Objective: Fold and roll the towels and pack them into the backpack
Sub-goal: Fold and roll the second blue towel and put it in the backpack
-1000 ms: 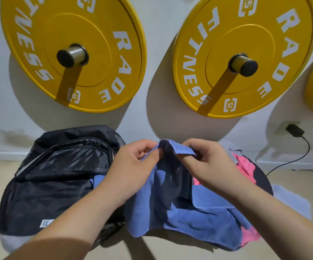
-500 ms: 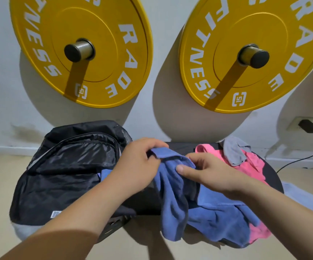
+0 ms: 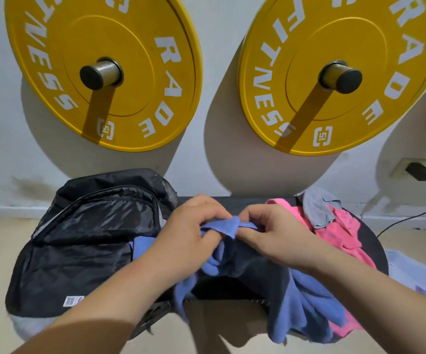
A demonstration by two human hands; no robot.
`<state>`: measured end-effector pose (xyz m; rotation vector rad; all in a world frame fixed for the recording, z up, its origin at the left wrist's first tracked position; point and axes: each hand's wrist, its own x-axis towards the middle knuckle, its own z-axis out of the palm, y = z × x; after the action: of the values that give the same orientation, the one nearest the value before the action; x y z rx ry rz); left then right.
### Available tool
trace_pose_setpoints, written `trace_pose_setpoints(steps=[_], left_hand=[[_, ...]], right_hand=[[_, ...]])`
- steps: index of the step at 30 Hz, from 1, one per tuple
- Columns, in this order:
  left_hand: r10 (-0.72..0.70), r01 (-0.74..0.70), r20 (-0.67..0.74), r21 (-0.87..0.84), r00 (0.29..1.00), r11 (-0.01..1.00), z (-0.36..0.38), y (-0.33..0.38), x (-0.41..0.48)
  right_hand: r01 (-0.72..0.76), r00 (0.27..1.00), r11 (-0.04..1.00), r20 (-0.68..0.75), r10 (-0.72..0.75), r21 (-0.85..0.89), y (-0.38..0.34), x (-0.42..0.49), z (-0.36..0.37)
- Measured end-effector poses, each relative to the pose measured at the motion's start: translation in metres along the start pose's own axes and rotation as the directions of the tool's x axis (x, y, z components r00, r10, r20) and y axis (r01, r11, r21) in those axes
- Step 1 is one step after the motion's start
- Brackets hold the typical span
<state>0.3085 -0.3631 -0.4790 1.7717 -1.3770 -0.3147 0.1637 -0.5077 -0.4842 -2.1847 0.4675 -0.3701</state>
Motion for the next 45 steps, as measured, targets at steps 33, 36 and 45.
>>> trace_pose_setpoints(steps=[33, 36, 45], left_hand=[[-0.124, 0.143, 0.151, -0.122, 0.981, 0.982, 0.005, -0.001, 0.006], [-0.201, 0.206, 0.06, -0.104, 0.978, 0.973, 0.004, -0.001, 0.008], [-0.436, 0.378, -0.121, -0.333, 0.892, 0.864, -0.007, -0.018, 0.011]], right_hand=[[-0.145, 0.975, 0.897, -0.092, 0.2, 0.418, -0.005, 0.005, 0.008], [-0.184, 0.969, 0.877, -0.07, 0.238, 0.443, 0.002, 0.004, 0.002], [-0.411, 0.912, 0.911, 0.0, 0.411, 0.021, 0.039, -0.001, -0.002]])
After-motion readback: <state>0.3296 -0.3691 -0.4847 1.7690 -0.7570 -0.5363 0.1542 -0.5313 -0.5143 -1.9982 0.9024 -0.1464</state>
